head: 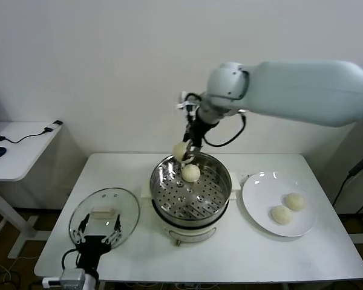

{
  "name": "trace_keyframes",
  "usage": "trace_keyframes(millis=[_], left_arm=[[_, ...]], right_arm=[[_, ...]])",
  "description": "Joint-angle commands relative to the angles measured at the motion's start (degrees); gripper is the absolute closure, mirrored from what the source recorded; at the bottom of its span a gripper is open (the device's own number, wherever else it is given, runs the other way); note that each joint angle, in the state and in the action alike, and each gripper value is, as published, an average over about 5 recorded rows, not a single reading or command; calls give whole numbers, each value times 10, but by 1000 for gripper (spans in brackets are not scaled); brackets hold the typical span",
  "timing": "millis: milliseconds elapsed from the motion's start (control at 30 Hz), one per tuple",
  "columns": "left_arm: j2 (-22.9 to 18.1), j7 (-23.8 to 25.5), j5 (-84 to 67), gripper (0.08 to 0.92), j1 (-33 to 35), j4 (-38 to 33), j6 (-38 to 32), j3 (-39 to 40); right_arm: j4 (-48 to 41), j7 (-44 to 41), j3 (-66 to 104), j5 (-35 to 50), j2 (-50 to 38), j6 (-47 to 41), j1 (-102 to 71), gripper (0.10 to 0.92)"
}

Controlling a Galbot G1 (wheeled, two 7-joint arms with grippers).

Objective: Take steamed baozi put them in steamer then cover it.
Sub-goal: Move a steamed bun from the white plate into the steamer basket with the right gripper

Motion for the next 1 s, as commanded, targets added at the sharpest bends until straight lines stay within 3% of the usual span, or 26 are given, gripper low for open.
trace_keyframes(millis=[33, 667, 833, 1000], left_arm=[[1, 1, -3, 177, 0, 0, 1, -4], [6, 4, -20, 177, 1, 0, 5, -14], [7, 4, -19, 177, 1, 0, 5, -13], [8, 5, -17, 177, 0, 0, 4, -15]], right_arm=[[-27, 59, 16, -11, 78, -36, -94, 390], [-44, 106, 19, -49, 86, -62, -175, 390], [-21, 86, 22, -49, 67, -56, -144, 301], [-6, -39, -21, -102, 1, 41, -25, 213]])
